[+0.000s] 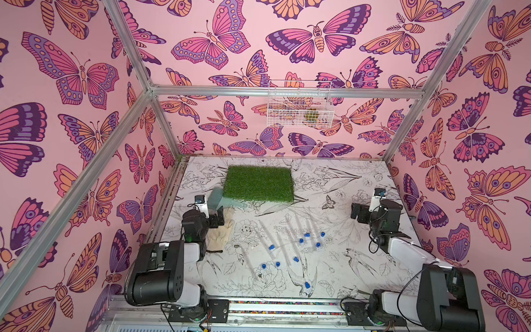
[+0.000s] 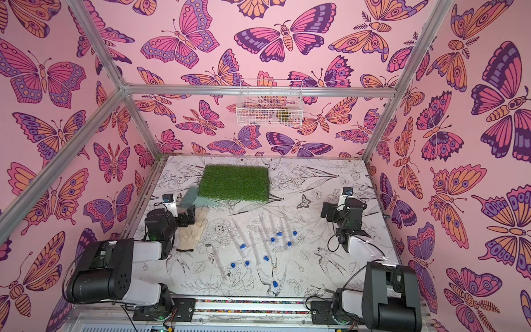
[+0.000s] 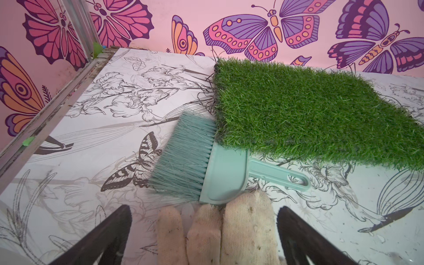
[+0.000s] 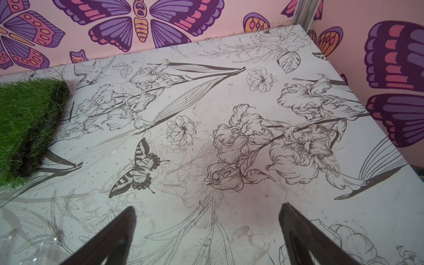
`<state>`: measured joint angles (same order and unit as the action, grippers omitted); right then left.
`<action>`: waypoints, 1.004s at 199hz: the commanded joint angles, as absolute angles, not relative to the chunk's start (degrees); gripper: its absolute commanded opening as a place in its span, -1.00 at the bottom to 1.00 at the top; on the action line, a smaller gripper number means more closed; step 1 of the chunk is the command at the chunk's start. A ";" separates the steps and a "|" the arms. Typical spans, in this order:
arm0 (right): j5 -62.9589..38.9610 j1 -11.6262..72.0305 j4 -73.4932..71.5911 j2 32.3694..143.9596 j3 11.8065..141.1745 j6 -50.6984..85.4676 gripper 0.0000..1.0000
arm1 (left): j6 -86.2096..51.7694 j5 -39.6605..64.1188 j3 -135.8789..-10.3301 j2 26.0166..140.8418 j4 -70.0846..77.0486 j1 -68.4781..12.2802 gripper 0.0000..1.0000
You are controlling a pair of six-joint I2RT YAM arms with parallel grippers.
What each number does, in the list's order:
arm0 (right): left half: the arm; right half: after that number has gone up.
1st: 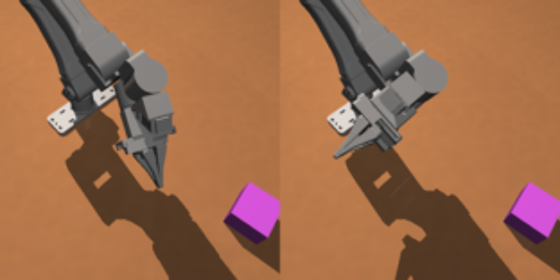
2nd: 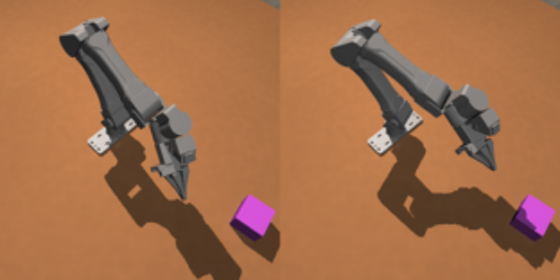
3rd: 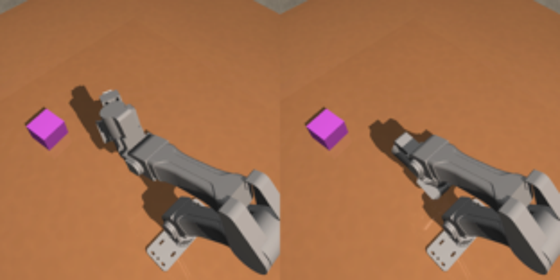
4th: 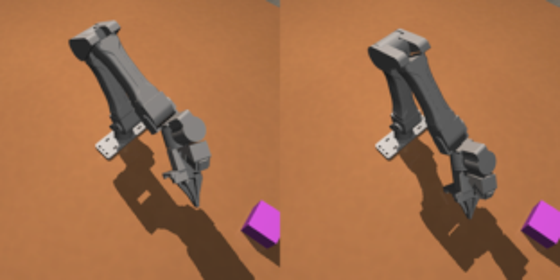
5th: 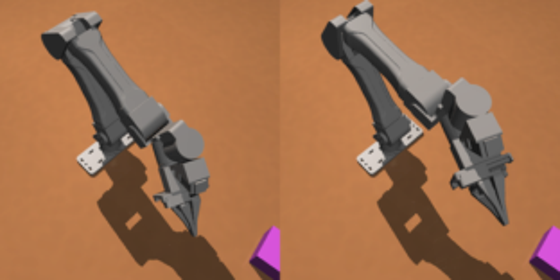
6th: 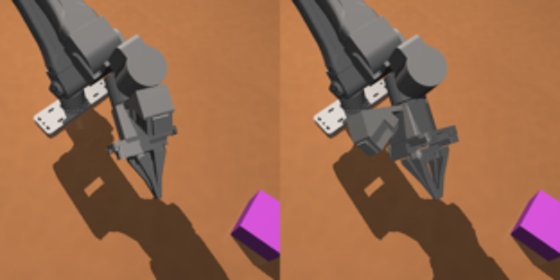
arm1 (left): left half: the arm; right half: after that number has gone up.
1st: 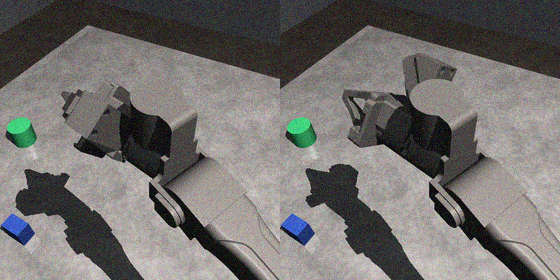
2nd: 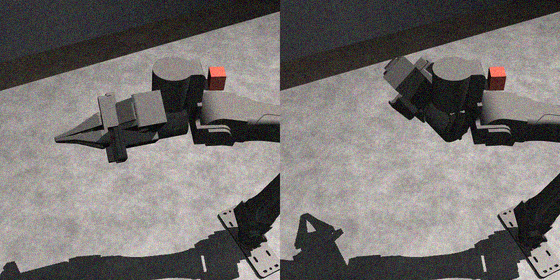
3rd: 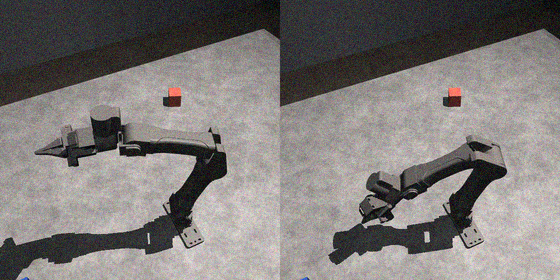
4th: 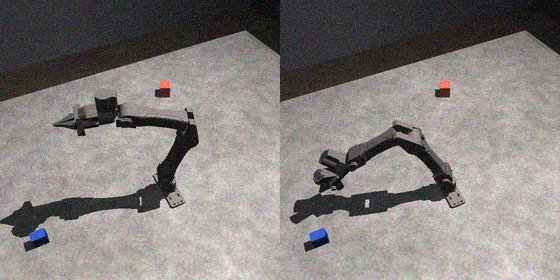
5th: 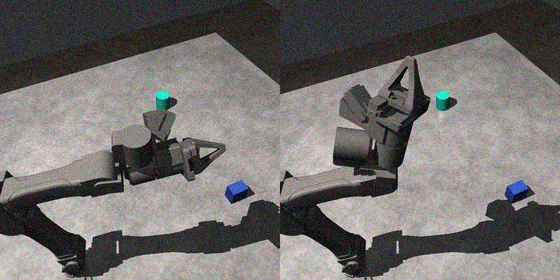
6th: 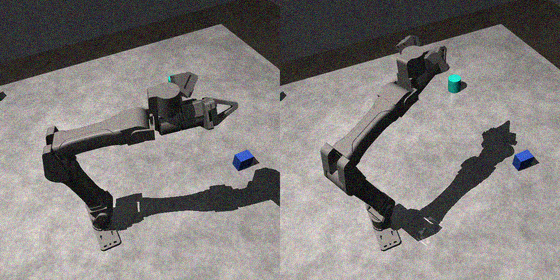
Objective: Remove stoppers from test tubes
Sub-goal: Reset both arms
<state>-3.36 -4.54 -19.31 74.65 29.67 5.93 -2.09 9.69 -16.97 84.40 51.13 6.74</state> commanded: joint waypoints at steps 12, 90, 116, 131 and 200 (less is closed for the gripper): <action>-4.48 -4.92 -20.84 76.69 31.88 5.03 0.98 | -2.90 10.97 -17.17 85.77 54.48 7.12 1.00; -4.65 -4.83 -21.34 78.56 31.74 4.66 0.98 | -2.46 8.28 -18.28 88.45 54.15 6.04 1.00; -4.91 -4.83 -21.49 79.48 31.77 4.10 0.98 | -2.17 7.17 -18.24 88.37 53.66 5.50 1.00; -5.68 -4.83 -21.64 80.48 32.12 3.31 0.98 | -2.11 6.85 -18.24 88.37 53.82 5.32 1.00; -7.76 -4.82 -24.31 86.16 35.31 4.07 0.98 | -2.11 7.12 -18.24 88.44 54.68 5.28 1.00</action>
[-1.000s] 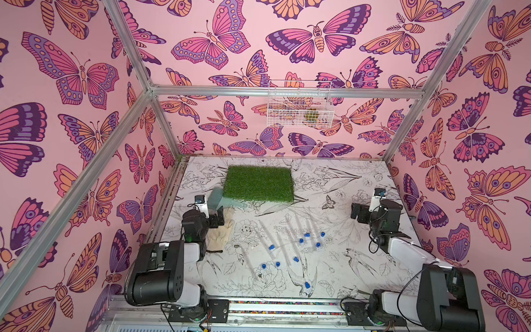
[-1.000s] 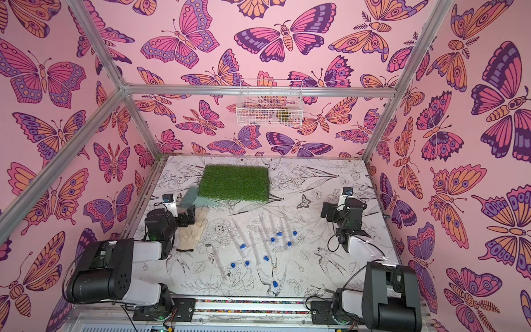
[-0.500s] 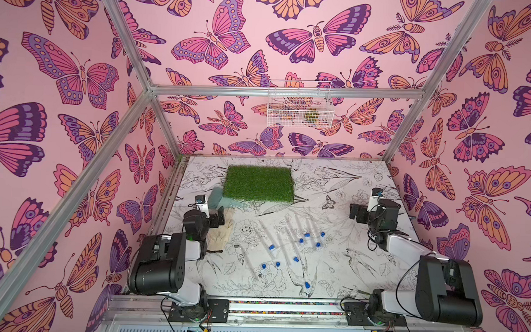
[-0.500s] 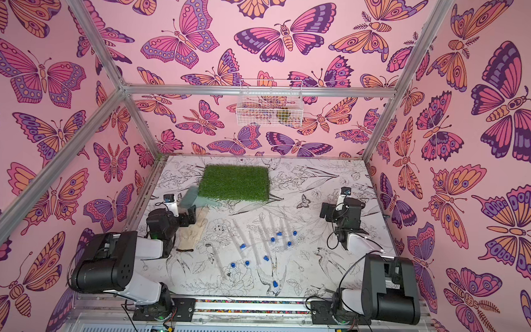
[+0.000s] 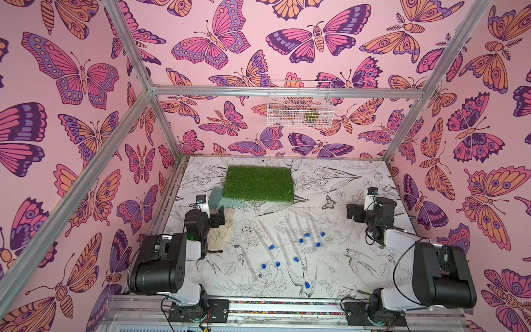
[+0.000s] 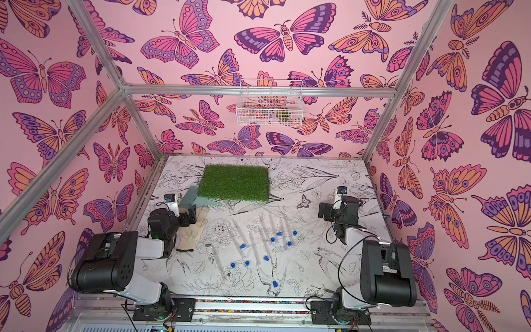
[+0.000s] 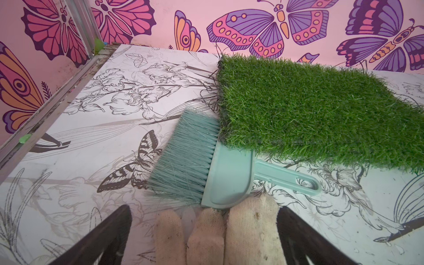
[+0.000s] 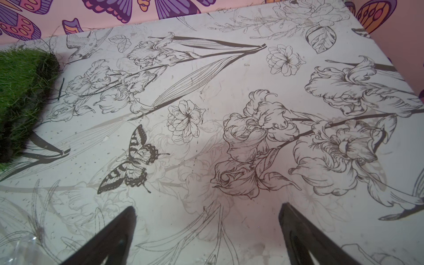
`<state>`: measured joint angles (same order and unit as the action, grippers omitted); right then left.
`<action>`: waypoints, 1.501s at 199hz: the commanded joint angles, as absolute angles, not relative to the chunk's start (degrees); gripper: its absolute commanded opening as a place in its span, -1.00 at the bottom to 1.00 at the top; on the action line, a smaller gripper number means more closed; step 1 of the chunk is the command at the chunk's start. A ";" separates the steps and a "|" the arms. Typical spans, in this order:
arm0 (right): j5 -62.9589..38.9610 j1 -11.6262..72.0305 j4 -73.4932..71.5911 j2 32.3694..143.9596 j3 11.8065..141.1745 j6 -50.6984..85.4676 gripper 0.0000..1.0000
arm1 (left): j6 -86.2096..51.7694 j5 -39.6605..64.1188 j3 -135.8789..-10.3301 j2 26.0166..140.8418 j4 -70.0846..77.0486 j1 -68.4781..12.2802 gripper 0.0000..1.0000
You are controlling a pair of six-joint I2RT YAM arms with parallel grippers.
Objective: Remove stoppers from test tubes
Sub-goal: Reset both arms
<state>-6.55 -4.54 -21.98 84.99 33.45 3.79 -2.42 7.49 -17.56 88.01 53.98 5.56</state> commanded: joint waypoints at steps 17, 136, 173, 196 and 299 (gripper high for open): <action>-8.42 -4.83 -26.70 86.74 34.73 4.40 0.98 | -1.64 8.27 -18.28 88.50 54.49 5.27 1.00; -10.90 -4.75 -58.24 84.99 16.29 3.21 0.98 | -0.62 10.37 -20.40 88.66 53.43 5.27 1.00; -4.96 -4.81 -63.52 85.11 13.18 5.67 0.98 | -0.62 10.43 -20.42 88.66 53.43 5.30 1.00; -4.70 -4.75 -60.48 85.30 14.98 5.97 0.98 | -0.62 10.39 -20.40 88.68 53.44 5.32 1.00; -7.32 -4.50 -48.91 86.38 21.85 4.36 0.98 | -0.62 10.41 -20.47 88.67 53.43 5.27 0.99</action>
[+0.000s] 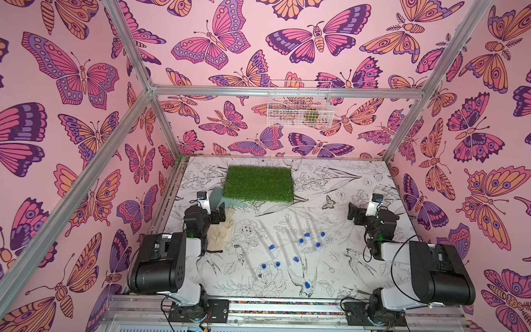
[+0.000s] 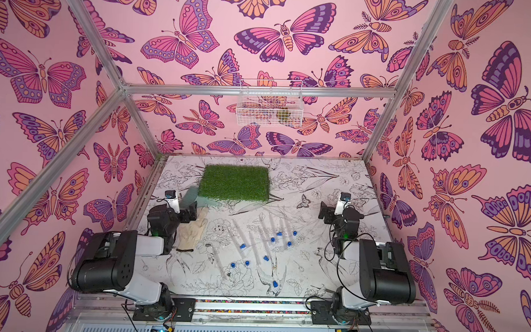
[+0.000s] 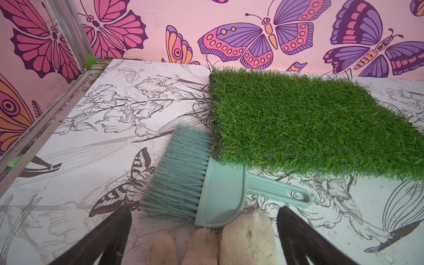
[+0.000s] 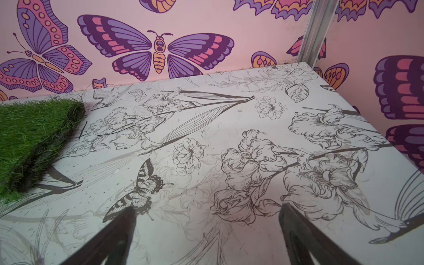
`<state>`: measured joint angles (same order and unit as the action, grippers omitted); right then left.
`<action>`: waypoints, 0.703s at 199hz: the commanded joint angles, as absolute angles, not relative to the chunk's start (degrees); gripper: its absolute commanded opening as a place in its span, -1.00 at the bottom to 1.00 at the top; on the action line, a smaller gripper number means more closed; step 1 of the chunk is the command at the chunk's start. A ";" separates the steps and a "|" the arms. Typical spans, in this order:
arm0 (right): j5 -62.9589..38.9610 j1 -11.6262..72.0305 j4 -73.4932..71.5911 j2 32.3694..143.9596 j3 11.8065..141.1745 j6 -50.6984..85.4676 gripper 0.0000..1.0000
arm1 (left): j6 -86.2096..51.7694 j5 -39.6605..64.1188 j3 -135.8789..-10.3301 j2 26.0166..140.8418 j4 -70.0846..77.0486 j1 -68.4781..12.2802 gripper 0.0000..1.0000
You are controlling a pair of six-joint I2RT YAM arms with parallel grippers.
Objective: Remove stoppers from test tubes
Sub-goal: Reset both arms
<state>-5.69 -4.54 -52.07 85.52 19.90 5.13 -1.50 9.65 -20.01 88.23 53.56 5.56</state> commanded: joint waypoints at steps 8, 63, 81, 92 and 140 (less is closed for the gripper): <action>-7.71 -4.25 -48.14 86.40 22.29 3.82 0.98 | -0.62 10.41 -20.41 88.66 53.38 5.23 1.00; -16.43 -3.78 -48.59 86.31 22.06 -0.18 0.98 | -0.62 10.46 -20.43 88.68 53.44 5.23 1.00; -15.34 -3.86 -48.35 86.48 22.23 0.27 0.98 | -0.62 10.33 -20.48 88.68 53.32 5.19 1.00; -11.45 -3.82 -48.15 86.63 22.52 1.93 0.98 | -0.60 10.27 -20.48 88.68 53.32 5.19 1.00; -10.55 -3.43 -47.65 86.56 22.68 1.74 0.98 | -0.44 10.10 -20.57 88.64 53.16 5.01 1.00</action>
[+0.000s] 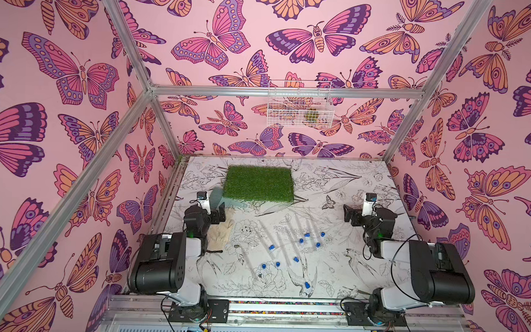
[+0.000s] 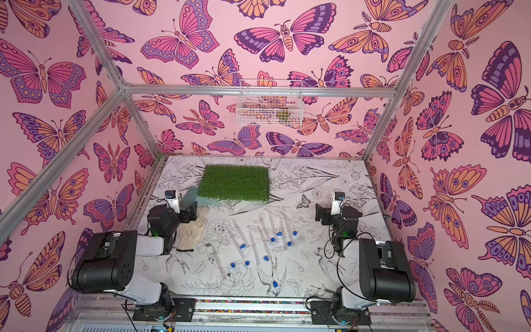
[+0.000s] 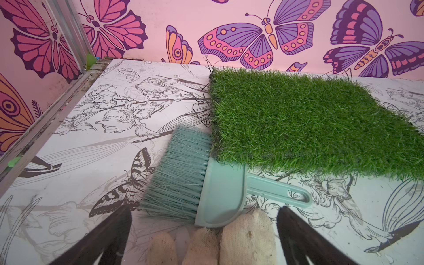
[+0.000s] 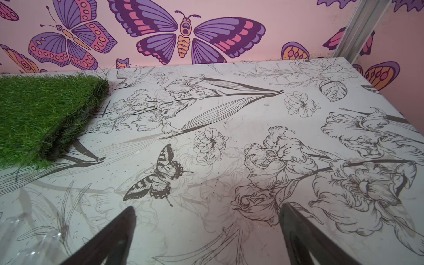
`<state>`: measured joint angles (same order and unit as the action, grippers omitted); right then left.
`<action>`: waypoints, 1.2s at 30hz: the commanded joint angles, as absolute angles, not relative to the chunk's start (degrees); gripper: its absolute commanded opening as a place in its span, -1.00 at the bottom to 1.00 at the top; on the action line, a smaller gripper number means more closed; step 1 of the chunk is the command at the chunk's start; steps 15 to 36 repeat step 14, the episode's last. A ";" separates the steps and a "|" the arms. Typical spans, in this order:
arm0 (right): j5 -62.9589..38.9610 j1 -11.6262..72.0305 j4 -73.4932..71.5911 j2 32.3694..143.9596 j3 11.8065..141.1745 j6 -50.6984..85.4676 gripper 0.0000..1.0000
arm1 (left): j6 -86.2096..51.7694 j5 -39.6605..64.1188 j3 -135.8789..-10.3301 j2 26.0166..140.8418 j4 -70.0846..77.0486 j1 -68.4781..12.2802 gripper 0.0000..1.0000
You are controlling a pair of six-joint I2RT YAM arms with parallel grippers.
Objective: Remove stoppers from test tubes
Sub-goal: Reset both arms
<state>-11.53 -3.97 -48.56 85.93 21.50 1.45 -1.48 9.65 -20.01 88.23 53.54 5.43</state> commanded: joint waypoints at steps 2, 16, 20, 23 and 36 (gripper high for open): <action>-10.54 -3.42 -47.71 86.57 22.68 1.76 0.98 | -0.44 10.06 -20.57 88.64 53.16 5.01 0.99; -10.49 -3.43 -47.64 86.57 22.67 1.76 0.98 | 1.49 8.43 -20.58 88.50 52.83 2.82 1.00; -10.49 -3.43 -47.64 86.57 22.67 1.76 0.98 | 1.49 8.43 -20.58 88.50 52.83 2.82 1.00; -10.49 -3.43 -47.64 86.57 22.67 1.76 0.98 | 1.49 8.43 -20.58 88.50 52.83 2.82 1.00; -10.49 -3.43 -47.64 86.57 22.67 1.76 0.98 | 1.49 8.43 -20.58 88.50 52.83 2.82 1.00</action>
